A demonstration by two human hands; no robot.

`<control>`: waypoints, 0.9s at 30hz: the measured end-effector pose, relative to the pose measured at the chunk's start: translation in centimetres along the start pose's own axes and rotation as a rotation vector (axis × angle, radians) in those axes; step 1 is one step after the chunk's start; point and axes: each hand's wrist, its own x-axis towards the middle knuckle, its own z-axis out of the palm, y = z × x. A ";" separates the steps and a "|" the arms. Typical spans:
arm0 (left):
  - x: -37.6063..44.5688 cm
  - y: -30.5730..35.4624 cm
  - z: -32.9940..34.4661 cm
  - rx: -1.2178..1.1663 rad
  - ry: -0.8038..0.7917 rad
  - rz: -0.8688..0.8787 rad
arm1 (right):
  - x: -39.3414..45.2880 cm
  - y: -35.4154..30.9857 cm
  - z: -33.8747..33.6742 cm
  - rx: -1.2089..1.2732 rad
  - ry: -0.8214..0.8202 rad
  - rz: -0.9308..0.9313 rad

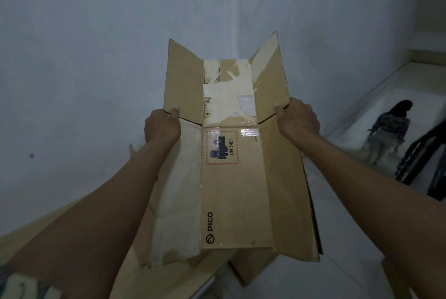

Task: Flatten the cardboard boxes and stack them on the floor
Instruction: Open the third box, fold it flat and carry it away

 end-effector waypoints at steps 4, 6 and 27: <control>3.7 2.9 7.3 -0.034 -0.033 -0.027 | 6.9 3.3 0.9 -0.029 0.010 0.016; 5.3 4.4 10.7 -0.034 -0.043 -0.047 | 10.6 4.6 1.5 -0.048 0.012 0.017; 9.3 5.3 39.0 0.159 0.097 -0.424 | 37.5 20.8 20.9 0.027 -0.431 -0.109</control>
